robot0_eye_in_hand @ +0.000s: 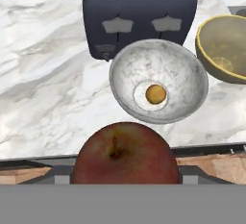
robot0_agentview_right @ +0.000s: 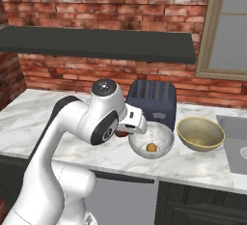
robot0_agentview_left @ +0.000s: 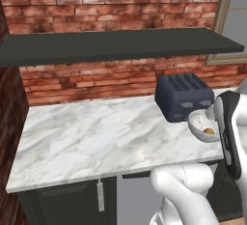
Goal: Pick the apples from the cabinet and place them in one bowl. Pick the tangerine from the sink and place it in the other bowl.
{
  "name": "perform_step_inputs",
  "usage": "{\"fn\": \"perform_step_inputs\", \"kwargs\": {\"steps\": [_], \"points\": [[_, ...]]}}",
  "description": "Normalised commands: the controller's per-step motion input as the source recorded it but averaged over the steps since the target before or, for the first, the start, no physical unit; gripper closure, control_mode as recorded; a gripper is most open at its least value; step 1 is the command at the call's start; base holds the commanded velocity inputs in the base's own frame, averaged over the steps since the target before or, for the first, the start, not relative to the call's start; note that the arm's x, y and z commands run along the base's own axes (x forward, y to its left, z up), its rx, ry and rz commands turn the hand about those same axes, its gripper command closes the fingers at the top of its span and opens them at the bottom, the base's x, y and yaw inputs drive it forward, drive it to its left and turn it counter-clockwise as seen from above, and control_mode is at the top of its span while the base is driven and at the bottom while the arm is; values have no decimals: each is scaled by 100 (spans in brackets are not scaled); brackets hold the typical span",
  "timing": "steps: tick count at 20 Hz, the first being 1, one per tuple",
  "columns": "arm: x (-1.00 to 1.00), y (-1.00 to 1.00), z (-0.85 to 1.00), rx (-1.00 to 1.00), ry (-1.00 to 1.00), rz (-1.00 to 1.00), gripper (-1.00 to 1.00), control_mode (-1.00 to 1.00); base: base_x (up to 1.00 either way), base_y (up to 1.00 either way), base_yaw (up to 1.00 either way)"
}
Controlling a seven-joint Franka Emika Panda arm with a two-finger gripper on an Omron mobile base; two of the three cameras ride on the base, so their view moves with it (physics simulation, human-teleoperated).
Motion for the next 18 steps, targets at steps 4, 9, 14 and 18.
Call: {"fn": "perform_step_inputs", "kwargs": {"steps": [4, 9, 14, 18], "points": [[44, -21, -8, 0, -5, 0, 100, -100, 0, 0, 0], [31, -12, -11, 0, 0, 0, 100, -100, 0, 0, 0], [31, -8, -25, 0, 0, 0, 100, -100, 0, 0, 0], [26, -17, -41, 0, 0, 0, 100, -100, 0, 0, 0]]}}
